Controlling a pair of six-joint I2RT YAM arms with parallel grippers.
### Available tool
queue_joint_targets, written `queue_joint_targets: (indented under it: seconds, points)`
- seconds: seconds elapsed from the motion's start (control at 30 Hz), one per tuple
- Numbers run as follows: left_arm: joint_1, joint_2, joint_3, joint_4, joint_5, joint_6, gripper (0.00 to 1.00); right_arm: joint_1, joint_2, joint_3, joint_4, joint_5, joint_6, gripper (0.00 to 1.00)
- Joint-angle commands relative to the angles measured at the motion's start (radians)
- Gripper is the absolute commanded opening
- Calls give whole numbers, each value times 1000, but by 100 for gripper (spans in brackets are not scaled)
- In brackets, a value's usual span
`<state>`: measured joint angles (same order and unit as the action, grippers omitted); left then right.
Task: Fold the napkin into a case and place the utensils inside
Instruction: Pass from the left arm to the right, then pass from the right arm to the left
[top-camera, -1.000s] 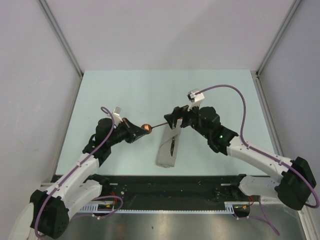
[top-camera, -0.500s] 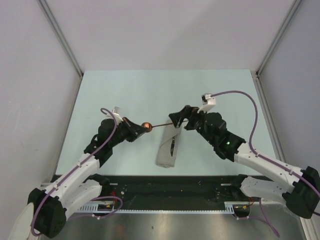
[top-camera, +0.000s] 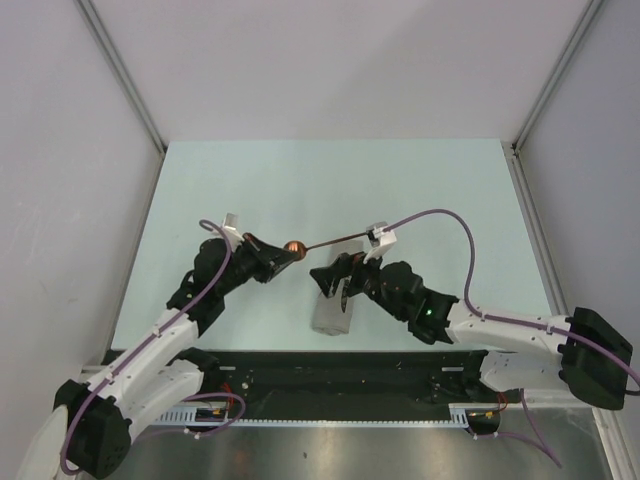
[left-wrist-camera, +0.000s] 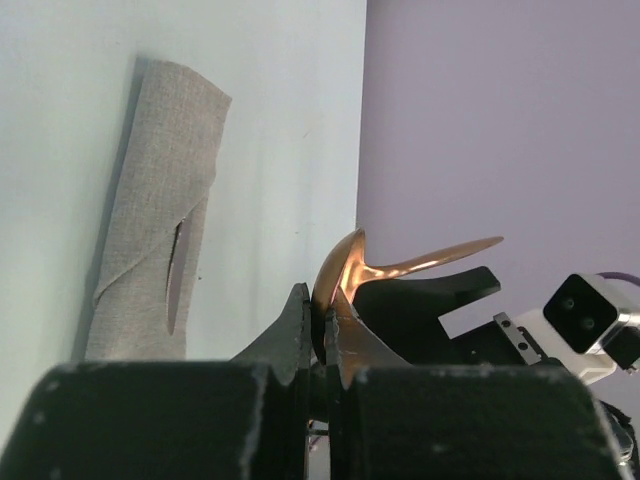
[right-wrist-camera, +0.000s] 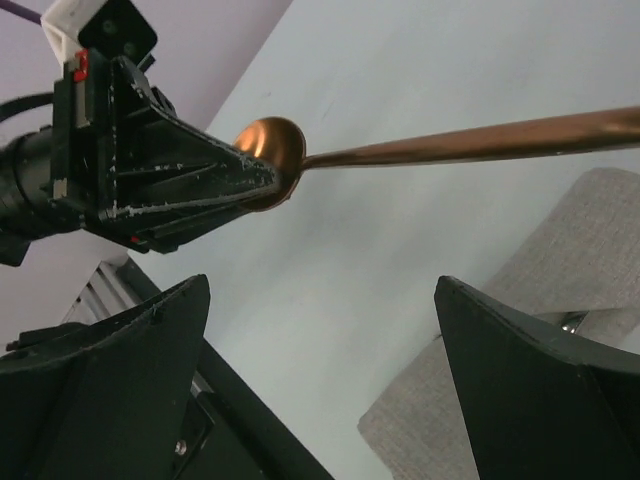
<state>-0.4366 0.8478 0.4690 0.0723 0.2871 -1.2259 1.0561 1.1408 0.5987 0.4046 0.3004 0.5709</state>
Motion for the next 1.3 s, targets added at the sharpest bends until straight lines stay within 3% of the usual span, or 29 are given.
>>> queue_joint_targets:
  seconds: [0.0,0.13,0.3,0.4,0.43,0.5,0.53,0.57,0.6,0.67,0.73,0.83,0.97,1.03,1.13,1.27]
  points:
    - [-11,-39,-16,73,11,-110,0,4,-21,30,160,150,4,100]
    - [-25,-62,-32,75,21,-155,0,-57,25,1,267,88,21,99]
    - [-40,-93,-63,84,4,-204,0,-59,161,36,467,-12,23,88]
    - [-40,-98,-78,109,21,-227,0,-71,230,84,517,-75,32,67]
    - [-39,-99,-82,133,32,-230,0,-79,258,93,526,-99,44,45]
    - [-22,-81,-92,205,117,-186,1,-132,264,115,511,-212,96,13]
    - [2,-35,-84,310,283,-93,6,-157,258,113,493,-252,119,0]
    - [12,-18,-48,325,344,-37,24,-183,231,104,467,-294,139,0]
    - [16,-10,-20,299,387,23,33,-259,218,101,424,-464,150,0]
    - [25,-21,48,123,414,211,49,-327,171,102,349,-614,164,0]
    - [53,-38,77,19,409,337,54,-407,157,128,246,-846,150,0]
    - [71,-32,128,3,425,437,64,-447,137,167,131,-1101,129,0]
    - [72,91,206,35,463,465,68,-444,102,174,48,-1314,75,0]
    - [65,187,214,159,562,404,68,-439,94,176,-9,-1379,60,0]
    - [56,267,212,239,584,336,62,-446,62,149,-49,-1301,56,0]
    - [44,273,159,270,506,316,65,-436,140,148,-1,-1257,145,0]
